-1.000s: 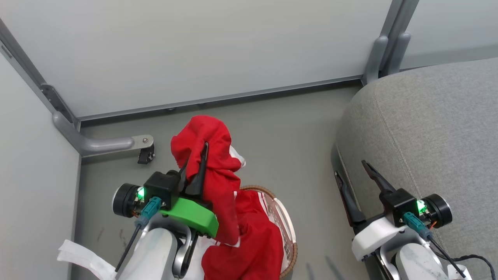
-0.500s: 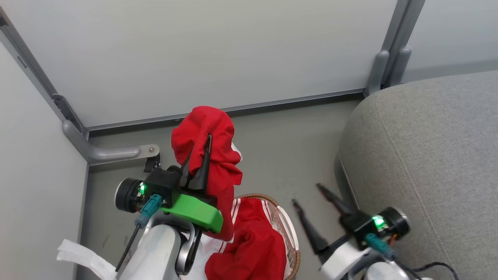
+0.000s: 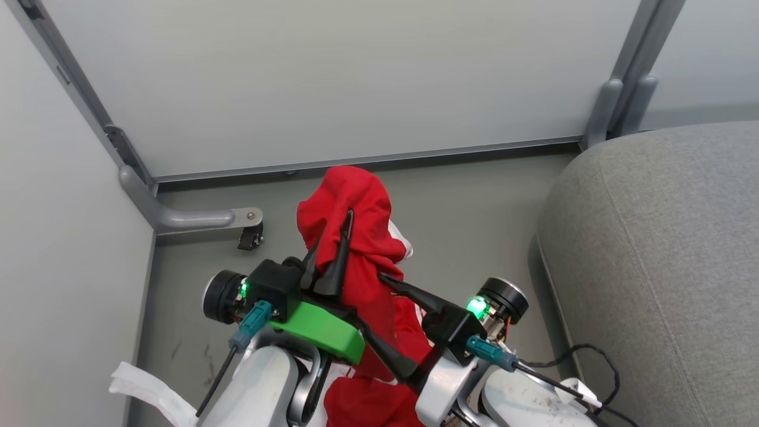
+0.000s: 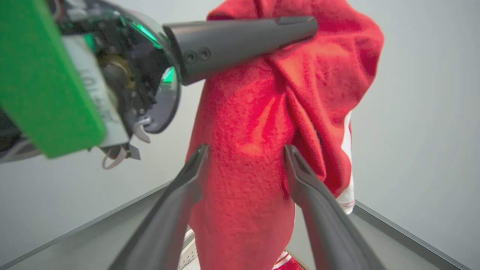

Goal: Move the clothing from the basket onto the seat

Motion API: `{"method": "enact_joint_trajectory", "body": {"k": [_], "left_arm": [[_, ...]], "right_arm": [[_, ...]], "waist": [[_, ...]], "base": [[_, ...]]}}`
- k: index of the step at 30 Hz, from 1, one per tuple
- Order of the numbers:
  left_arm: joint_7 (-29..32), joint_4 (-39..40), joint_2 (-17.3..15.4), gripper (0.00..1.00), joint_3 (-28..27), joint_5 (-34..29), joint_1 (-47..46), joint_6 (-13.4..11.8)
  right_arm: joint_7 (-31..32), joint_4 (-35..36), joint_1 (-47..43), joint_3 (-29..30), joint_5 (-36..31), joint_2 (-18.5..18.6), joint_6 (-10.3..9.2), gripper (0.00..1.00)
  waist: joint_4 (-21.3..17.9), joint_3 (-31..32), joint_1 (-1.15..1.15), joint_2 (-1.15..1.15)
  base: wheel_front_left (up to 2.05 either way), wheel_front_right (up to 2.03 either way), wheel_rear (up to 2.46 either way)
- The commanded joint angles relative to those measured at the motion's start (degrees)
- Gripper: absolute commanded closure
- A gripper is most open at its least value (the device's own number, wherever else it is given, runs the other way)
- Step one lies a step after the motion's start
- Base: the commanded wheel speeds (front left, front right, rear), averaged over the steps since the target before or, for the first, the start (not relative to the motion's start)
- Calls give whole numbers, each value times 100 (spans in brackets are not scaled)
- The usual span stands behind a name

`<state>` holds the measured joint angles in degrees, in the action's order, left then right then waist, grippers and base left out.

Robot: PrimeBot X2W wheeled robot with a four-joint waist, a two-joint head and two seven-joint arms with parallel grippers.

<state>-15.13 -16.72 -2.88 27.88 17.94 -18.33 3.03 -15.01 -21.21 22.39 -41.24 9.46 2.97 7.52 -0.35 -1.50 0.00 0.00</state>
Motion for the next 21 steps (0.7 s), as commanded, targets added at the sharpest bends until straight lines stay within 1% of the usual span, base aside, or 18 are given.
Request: {"method": "enact_joint_trajectory", "body": {"k": [1, 8, 14, 17, 18, 19, 20, 21], "left_arm": [[-3, 29, -11, 100, 53, 44, -49, -5], [-3, -21, -9, 100, 329, 175, -130, 2], [-3, -56, -10, 100, 567, 275, -188, 1], [-3, -66, -8, 100, 704, 307, -253, 24], [-3, -69, -9, 100, 754, 304, -276, 12], [-3, -74, -11, 100, 786, 307, -284, -4], [-3, -82, -11, 100, 817, 320, -282, -24], [-3, -88, -11, 100, 831, 328, -280, -37]], "right_arm": [[-26, -20, 99, -36, -15, 1, -6, 0], [-26, -239, 315, -7, 82, 5, -6, 0], [-26, -706, 430, -107, 166, 9, -6, 0], [-26, -976, 462, -185, 327, 3, -6, 0], [-25, -1054, 489, -258, 404, 4, -6, 8], [-26, -1123, 507, -336, 478, 4, -6, 66], [-25, -1237, 534, -442, 588, 7, -6, 100], [-25, -1302, 549, -508, 690, 11, -6, 100]], "waist": [[95, -19, 0, 0], [308, -47, 0, 0], [517, -50, 0, 0], [609, -44, 0, 0], [636, -45, 0, 0], [652, -45, 0, 0], [667, -44, 0, 0], [675, -47, 0, 0]], "base": [[0, 0, 0], [0, 0, 0], [0, 0, 0], [0, 0, 0], [0, 0, 0], [0, 0, 0], [0, 0, 0], [0, 0, 0]]}}
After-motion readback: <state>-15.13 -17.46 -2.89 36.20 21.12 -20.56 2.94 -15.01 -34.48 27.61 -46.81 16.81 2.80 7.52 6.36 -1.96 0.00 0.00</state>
